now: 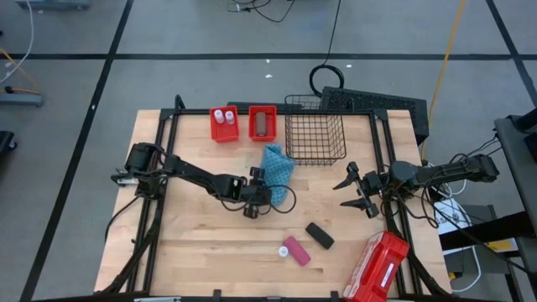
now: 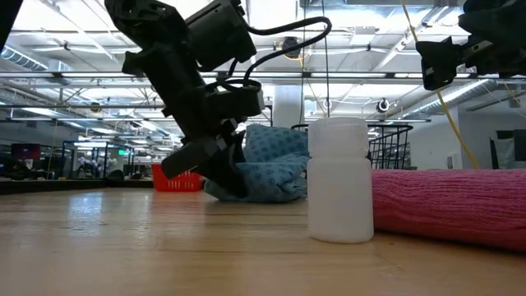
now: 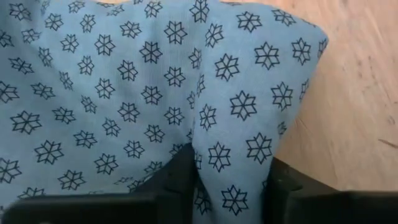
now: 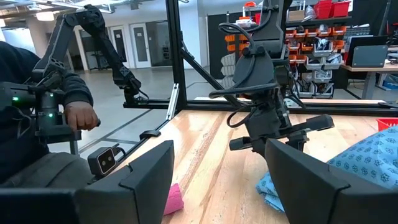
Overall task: Pick & Place Medicine items
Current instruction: Put the blue patient gown into the black wire basket
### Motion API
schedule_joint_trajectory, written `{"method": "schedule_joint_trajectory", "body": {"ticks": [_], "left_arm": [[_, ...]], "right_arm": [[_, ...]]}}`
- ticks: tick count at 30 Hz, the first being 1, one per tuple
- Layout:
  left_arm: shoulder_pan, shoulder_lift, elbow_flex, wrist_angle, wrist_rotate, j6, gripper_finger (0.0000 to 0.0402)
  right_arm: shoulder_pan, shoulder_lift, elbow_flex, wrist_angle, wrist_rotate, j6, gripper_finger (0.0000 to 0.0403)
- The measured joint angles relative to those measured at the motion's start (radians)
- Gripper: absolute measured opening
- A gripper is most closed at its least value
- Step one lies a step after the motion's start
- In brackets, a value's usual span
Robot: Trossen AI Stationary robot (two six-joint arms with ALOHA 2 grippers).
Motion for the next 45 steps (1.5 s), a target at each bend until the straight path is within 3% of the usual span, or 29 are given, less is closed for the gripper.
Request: {"method": "schedule_joint_trajectory", "body": {"ticks": [9,15,20,26,30,39,45], "left_arm": [[-0.066,-0.061,-0.002,-0.122,0.025,-0.093,0.0099],[-0.105,-0.288,-0.008,-0.207,0.163,-0.208,0.0095],[-0.123,-0.488,-0.005,-0.237,0.186,-0.402,0.0095],[-0.116,-0.640,-0.004,-0.228,0.283,-0.598,0.0095],[-0.133,-0.668,-0.004,-0.228,0.279,-0.646,0.0095],[-0.147,-0.667,-0.003,-0.227,0.350,-0.661,0.0094],[-0.133,-0.668,-0.003,-0.227,0.329,-0.670,0.0094]], "right_arm": [[0.000,0.000,0.000,0.000,0.000,0.000,0.0242],[0.000,0.000,0.000,0.000,0.000,0.000,0.0242],[0.000,0.000,0.000,0.002,0.000,0.000,0.0242],[0.000,0.000,0.000,0.004,0.000,0.000,0.0242],[0.000,0.000,0.000,0.023,0.001,0.000,0.0242],[0.000,0.000,0.000,0.374,0.001,0.002,0.0242],[0.000,-0.001,0.000,0.481,0.005,0.066,0.0242]]}}
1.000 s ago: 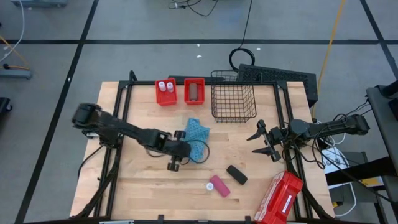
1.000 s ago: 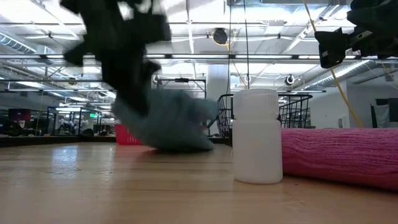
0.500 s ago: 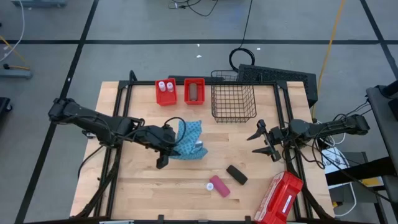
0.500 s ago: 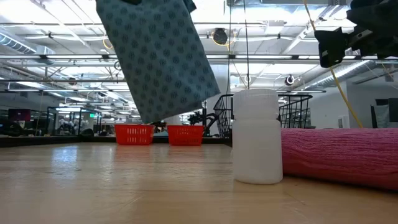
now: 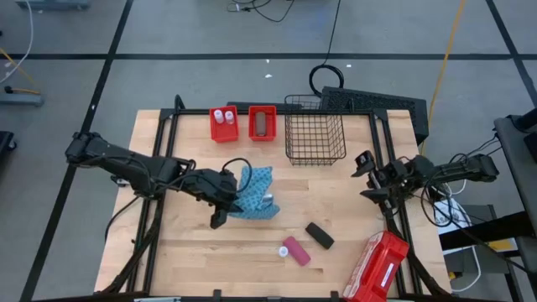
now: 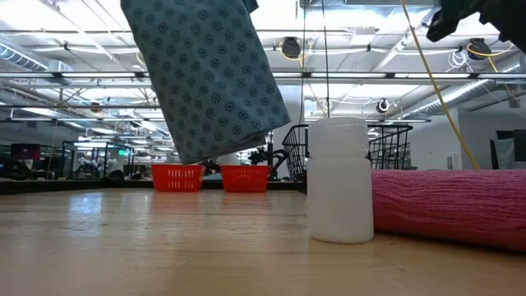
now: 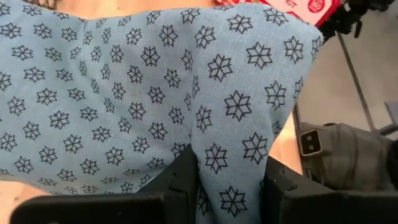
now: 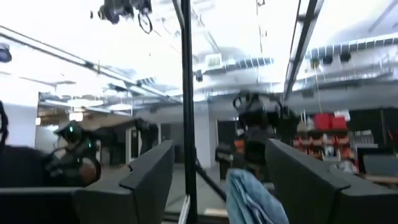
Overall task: Pick & Place Medicine items
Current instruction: Put the blue patient gown into the black wire basket
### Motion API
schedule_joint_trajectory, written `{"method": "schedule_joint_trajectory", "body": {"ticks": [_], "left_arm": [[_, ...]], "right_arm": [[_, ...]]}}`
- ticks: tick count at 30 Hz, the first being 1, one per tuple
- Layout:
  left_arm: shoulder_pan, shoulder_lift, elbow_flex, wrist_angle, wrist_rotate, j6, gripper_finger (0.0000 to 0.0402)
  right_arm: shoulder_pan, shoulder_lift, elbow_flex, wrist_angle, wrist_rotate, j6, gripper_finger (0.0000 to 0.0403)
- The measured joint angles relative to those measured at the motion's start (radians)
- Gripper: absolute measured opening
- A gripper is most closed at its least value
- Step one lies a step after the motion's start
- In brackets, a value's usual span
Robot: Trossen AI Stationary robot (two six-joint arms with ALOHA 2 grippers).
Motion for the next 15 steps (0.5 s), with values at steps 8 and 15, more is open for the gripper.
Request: {"method": "schedule_joint_trajectory", "body": {"ticks": [8,15], "left_arm": [[-0.003,-0.001,0.000,-0.004,0.044,0.003,0.0094],[-0.011,-0.001,0.001,-0.004,0.000,-0.005,0.0094]], "right_arm": [[0.000,0.002,0.000,-0.002,0.051,-0.101,0.0242],[0.000,0.047,0.000,-0.010,0.108,-0.097,0.0242]]}}
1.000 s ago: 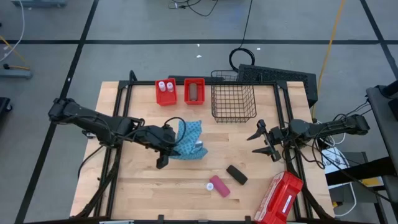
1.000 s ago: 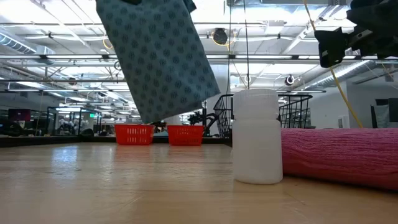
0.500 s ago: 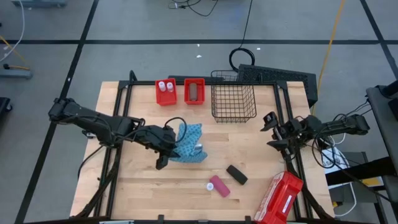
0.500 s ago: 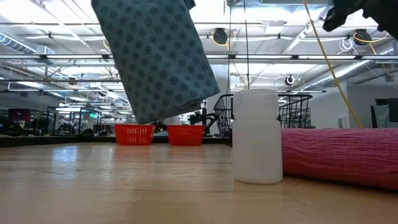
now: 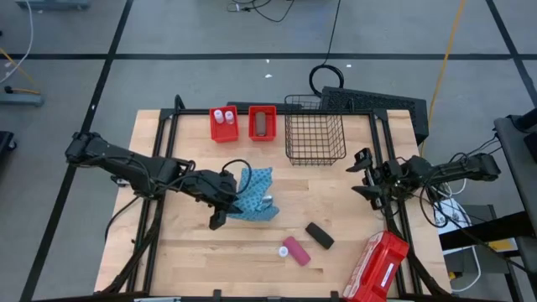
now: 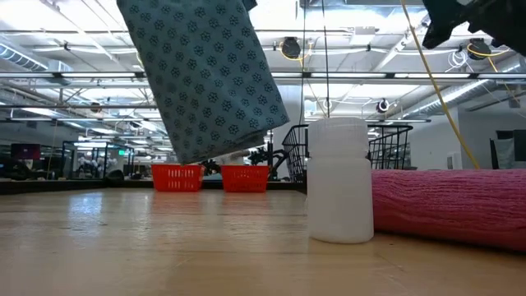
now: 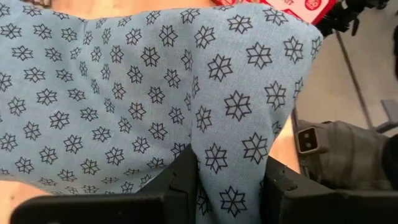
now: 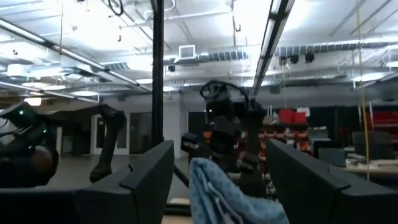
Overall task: Pick & Place Medicine items
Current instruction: Put the blue patient gown into the black wire basket
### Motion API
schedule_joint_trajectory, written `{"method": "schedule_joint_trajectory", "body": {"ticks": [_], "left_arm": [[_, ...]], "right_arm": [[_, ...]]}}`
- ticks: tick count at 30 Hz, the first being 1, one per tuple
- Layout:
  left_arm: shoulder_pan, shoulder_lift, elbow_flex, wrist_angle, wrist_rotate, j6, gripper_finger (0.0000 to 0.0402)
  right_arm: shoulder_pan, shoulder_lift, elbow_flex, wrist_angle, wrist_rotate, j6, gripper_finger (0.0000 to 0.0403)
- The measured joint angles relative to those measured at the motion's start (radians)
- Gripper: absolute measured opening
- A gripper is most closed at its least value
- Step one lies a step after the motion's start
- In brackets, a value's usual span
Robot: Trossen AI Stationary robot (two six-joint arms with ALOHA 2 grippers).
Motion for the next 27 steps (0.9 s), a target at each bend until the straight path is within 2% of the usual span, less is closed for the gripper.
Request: {"method": "schedule_joint_trajectory", "body": {"ticks": [4,7,10,14,17,22,25,27], "left_arm": [[-0.009,0.000,0.000,0.000,-0.015,0.016,0.0094],[-0.002,0.000,0.000,0.000,-0.009,0.012,0.0094],[0.006,0.000,0.000,0.000,-0.010,-0.009,0.0094],[0.006,0.000,0.000,0.000,-0.032,-0.018,0.0094],[0.006,0.000,0.000,0.000,-0.032,-0.013,0.0094],[0.006,0.000,0.000,-0.001,0.057,-0.011,0.0094],[0.005,0.000,0.001,-0.002,0.120,-0.011,0.0094],[0.005,0.000,0.001,-0.003,0.145,-0.026,0.0094]], "right_arm": [[0.000,0.075,0.000,0.042,0.006,-0.045,0.0242],[0.000,0.185,0.014,0.101,0.152,-0.019,0.0244],[0.000,0.328,0.107,0.055,0.258,0.017,0.0258],[0.005,0.558,0.327,-0.120,0.253,0.006,0.0299],[0.027,0.737,0.496,-0.249,0.256,-0.078,0.0331],[0.061,1.011,0.684,-0.272,0.254,-0.255,0.0355],[0.061,1.116,0.761,-0.273,0.244,-0.330,0.0356],[0.047,1.162,0.809,-0.273,0.177,-0.339,0.0356]]}}
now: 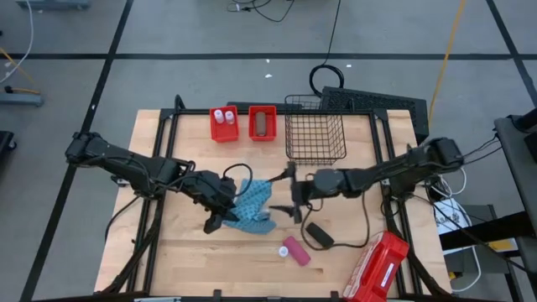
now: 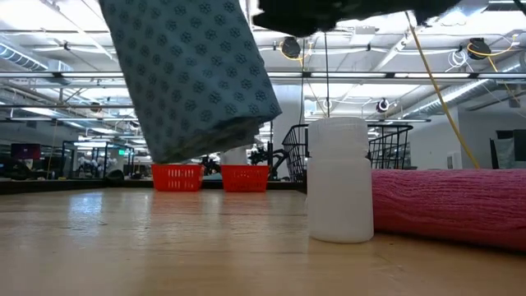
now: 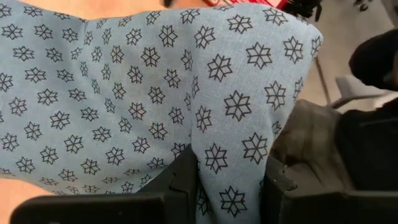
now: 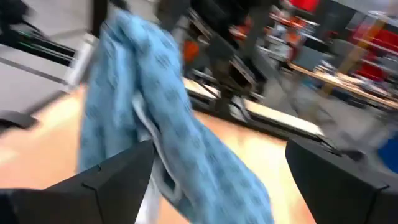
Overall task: Pick & Place Medicine items
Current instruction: Put the blue patient gown into the black wire basket
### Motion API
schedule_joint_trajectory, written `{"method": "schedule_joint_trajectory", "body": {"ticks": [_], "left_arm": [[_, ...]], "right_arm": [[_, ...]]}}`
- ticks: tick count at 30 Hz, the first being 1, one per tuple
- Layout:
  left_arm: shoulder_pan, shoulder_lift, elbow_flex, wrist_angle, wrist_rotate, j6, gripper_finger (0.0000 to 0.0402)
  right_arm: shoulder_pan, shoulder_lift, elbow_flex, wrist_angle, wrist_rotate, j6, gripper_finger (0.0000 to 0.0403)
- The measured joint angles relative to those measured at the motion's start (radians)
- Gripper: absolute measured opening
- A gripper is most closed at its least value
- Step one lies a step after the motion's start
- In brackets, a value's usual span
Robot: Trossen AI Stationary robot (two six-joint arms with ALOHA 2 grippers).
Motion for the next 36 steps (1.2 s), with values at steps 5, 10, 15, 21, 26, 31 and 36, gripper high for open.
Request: {"method": "schedule_joint_trajectory", "body": {"ticks": [5,10,15,21,26,31,36], "left_arm": [[0.001,0.000,0.000,-0.013,0.003,-0.013,0.0094],[0.003,0.000,0.000,-0.021,0.015,-0.001,0.0094],[0.030,0.000,0.000,-0.021,0.007,-0.021,0.0094],[0.062,0.000,0.000,-0.030,-0.024,0.014,0.0094],[0.101,0.000,0.000,-0.033,-0.030,0.050,0.0094],[0.146,0.000,0.000,-0.063,-0.011,0.059,0.0094],[0.159,-0.002,0.001,-0.034,-0.025,0.070,0.0094]], "right_arm": [[-0.035,0.092,0.092,-0.002,-0.267,0.101,0.0357],[-0.036,0.158,0.117,-0.001,-0.318,0.133,0.0357],[-0.035,0.216,0.118,0.045,-0.318,0.135,0.0357],[-0.027,0.232,0.119,0.054,-0.315,0.204,0.0357],[-0.025,0.231,0.119,0.052,-0.314,0.281,0.0357],[-0.028,0.232,0.119,0.056,-0.378,0.269,0.0357],[-0.029,0.232,0.118,0.096,-0.333,0.272,0.0357]]}}
